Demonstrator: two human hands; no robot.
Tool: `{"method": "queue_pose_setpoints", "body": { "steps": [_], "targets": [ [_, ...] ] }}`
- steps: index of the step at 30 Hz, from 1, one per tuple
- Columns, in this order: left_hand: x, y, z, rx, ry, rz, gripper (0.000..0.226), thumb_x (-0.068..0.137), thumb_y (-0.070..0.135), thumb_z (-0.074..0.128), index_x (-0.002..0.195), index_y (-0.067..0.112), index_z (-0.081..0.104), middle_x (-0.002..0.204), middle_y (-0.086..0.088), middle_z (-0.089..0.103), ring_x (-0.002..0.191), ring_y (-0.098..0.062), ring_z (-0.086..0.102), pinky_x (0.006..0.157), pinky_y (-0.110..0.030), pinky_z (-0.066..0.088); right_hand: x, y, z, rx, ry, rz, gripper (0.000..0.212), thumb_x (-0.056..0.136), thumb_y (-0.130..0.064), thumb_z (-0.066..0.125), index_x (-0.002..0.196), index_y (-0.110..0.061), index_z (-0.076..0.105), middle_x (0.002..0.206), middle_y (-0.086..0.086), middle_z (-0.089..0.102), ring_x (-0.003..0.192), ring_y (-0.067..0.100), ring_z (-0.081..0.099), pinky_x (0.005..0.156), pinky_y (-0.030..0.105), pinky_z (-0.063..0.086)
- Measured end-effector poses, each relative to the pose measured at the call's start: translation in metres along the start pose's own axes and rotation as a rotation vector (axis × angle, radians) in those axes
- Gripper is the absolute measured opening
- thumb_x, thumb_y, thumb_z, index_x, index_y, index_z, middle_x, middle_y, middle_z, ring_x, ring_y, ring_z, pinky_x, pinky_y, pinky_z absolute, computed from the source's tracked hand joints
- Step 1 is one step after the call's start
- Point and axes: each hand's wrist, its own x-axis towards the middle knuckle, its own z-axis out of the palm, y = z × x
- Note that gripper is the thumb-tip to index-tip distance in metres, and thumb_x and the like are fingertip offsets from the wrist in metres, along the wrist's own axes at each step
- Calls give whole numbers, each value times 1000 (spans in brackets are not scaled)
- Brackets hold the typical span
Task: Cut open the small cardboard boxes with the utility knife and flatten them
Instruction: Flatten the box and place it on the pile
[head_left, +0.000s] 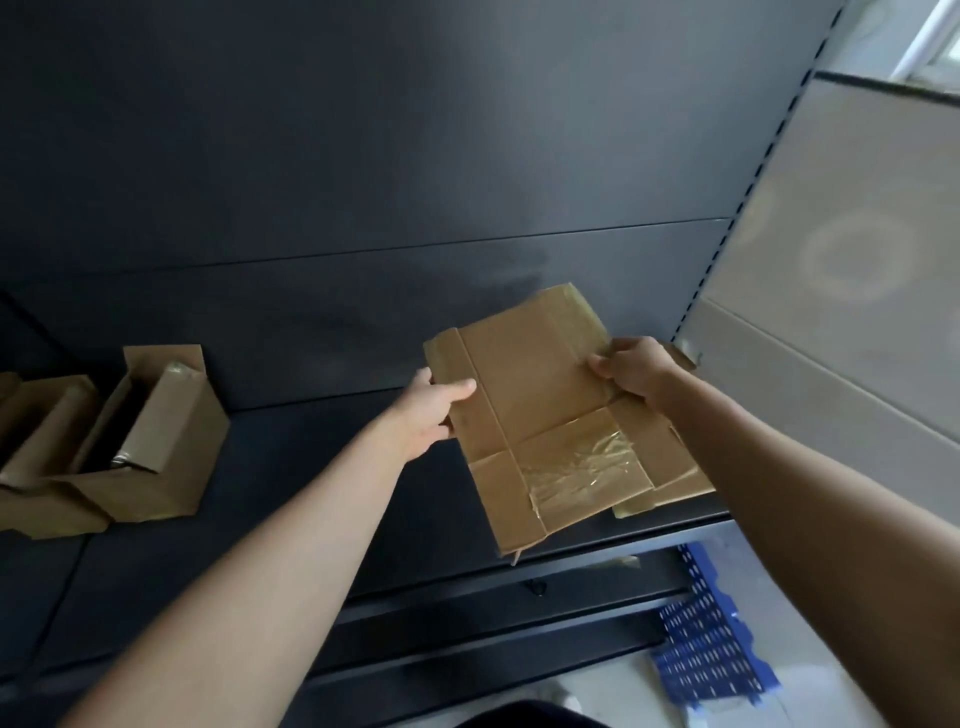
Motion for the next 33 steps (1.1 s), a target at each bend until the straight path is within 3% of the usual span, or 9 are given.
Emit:
{"method": "queue_pose_setpoints", "body": {
  "steps": [2,5,7,11,15,17,20,28,33],
  "targets": [
    [9,-4,18,-13,-49,-41,66,90,12,63,145,17,26,119,-2,56,92,-18,61,70,-38,53,9,15,-15,-14,34,23,25,86,-25,69,103,-8,66,79,4,61,67,17,56,63,25,47],
    [24,-9,44,1,-109,-63,68,93,10,59,148,11,19,127,-6,53,89,-19,60,64,-35,52,21,39,-36,-11,49,51,26,84,-24,71,106,-10,66,94,9,65,83,22,61,79,31,50],
    [37,-12,58,-2,-120,-71,63,94,9,56,147,7,21,124,-8,55,108,-28,57,78,-41,51,30,52,-44,-8,67,53,22,83,-23,72,101,-12,66,91,9,66,81,23,62,79,31,51],
    [59,-23,79,-23,-68,-126,73,95,6,52,151,8,5,154,-19,19,139,-40,23,104,-53,34,54,74,-47,-76,108,79,22,82,-23,73,98,-9,68,70,2,61,65,18,59,63,25,46],
    [68,-42,84,9,-5,-149,72,96,6,51,151,11,5,154,-18,21,139,-37,27,109,-46,33,66,88,-41,-413,1,127,20,82,-13,68,100,-6,66,101,12,67,85,24,61,64,27,50],
    [72,-47,83,31,51,-139,70,96,7,53,151,12,11,153,-18,23,139,-34,28,110,-44,33,70,88,-35,-499,65,122,29,82,-9,62,110,-6,65,112,15,65,101,29,61,81,35,53],
    [73,-46,80,32,126,-86,60,96,4,50,148,9,22,146,-19,37,131,-35,40,102,-43,42,71,67,-21,-549,153,-62,39,83,-7,54,122,-15,60,123,11,60,116,30,53,101,43,42],
    [40,-27,46,346,372,218,29,97,4,45,125,7,52,114,-8,61,97,-20,61,85,-32,50,45,-3,64,-442,-270,-450,31,89,-20,54,119,-16,61,120,9,63,113,29,56,97,35,44],
    [1,-25,-14,664,553,332,25,95,10,47,118,15,56,106,2,62,88,-15,60,74,-26,48,16,-38,112,-665,-269,-785,35,92,-29,55,124,-15,56,124,9,58,118,29,49,97,36,37]
  ]
}}
